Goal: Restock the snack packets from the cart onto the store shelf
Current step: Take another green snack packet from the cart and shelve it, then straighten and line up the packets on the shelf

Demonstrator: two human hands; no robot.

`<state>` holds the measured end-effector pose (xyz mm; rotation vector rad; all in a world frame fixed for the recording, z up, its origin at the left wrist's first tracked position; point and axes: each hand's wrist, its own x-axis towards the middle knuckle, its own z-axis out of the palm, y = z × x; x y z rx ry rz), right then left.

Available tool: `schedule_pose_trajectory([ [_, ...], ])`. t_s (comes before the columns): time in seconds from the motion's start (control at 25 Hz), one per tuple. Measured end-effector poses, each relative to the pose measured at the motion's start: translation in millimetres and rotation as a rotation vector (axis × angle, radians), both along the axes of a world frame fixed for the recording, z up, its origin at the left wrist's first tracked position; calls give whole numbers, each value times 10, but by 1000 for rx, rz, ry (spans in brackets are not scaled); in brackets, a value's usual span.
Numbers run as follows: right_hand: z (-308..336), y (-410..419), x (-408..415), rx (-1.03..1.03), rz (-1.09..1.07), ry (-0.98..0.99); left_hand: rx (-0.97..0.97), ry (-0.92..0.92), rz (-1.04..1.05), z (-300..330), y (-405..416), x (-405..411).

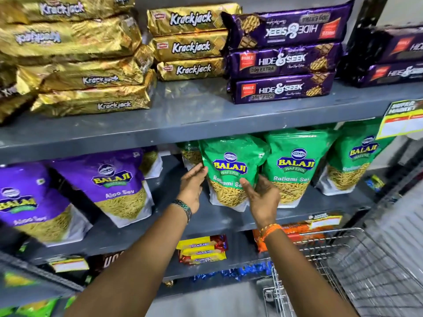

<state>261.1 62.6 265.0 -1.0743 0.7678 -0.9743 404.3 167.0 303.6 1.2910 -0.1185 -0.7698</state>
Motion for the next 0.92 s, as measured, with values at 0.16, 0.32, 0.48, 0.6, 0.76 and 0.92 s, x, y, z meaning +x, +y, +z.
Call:
schedule_pose_trajectory([
  [0.16,-162,408,-232,-92,-241,92,46,-91,233,-250,755,3],
  [0.32,-224,1023,-12,-140,-187,0,-17,-170,697,-500,1807,337],
  [0.48,-303,1414,849,-129,304,-48,127,-189,649,-855,2336,883],
  [0.6,-494,1532,1625,-272,647,76,270,-458,418,-948,2360,1242],
  [0.76,-695,1405,2140,-384,847,28,188,-671,151,-990,2360,1585],
  [0.92,-741,1335,2113,-424,769,28,76,-623,68,-1089,2306,1622],
])
